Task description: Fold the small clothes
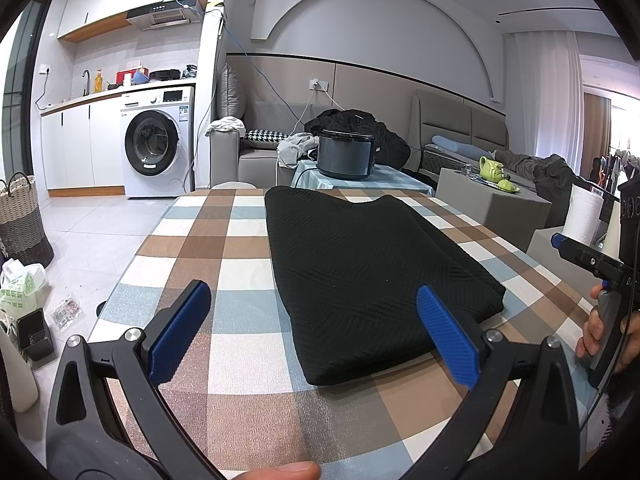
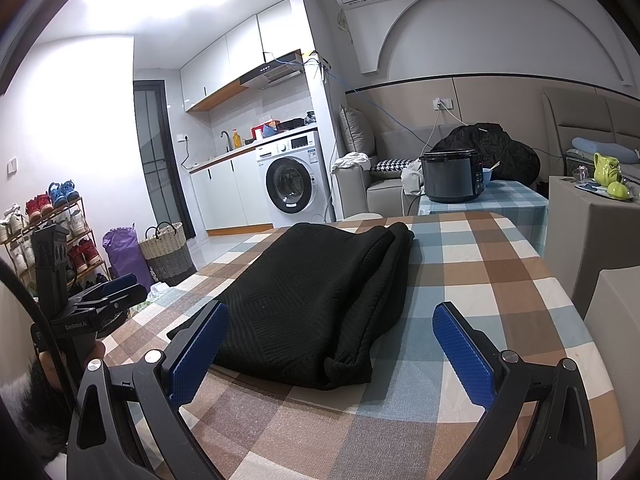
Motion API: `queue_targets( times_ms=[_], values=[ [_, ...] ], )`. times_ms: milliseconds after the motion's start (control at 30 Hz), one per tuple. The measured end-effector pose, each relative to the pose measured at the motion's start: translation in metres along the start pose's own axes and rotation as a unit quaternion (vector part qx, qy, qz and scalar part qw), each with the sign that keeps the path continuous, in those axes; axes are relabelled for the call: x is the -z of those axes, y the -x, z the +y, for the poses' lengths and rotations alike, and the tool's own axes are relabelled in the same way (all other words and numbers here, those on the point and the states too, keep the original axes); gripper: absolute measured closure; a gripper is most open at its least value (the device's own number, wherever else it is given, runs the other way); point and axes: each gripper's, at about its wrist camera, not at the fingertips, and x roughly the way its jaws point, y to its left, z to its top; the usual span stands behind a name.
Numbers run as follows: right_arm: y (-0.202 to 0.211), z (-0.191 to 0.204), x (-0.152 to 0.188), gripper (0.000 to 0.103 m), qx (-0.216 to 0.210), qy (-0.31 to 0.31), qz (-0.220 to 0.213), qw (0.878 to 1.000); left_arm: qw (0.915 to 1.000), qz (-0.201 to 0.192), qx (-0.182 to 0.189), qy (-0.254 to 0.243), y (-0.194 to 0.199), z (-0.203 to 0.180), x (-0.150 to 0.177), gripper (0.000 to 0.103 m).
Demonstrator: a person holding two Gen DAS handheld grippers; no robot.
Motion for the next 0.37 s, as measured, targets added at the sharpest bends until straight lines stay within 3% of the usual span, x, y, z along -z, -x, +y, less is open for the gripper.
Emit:
queue_targets(
  times_ms=[367],
  values=[
    [-0.0025,-0.0009,0.0008,0.000,-0.003,0.008,0.002,1.000,1.0000,-0.004,-0.001,-0.002,0.0003,0.0016,0.0000,0.000]
  ],
)
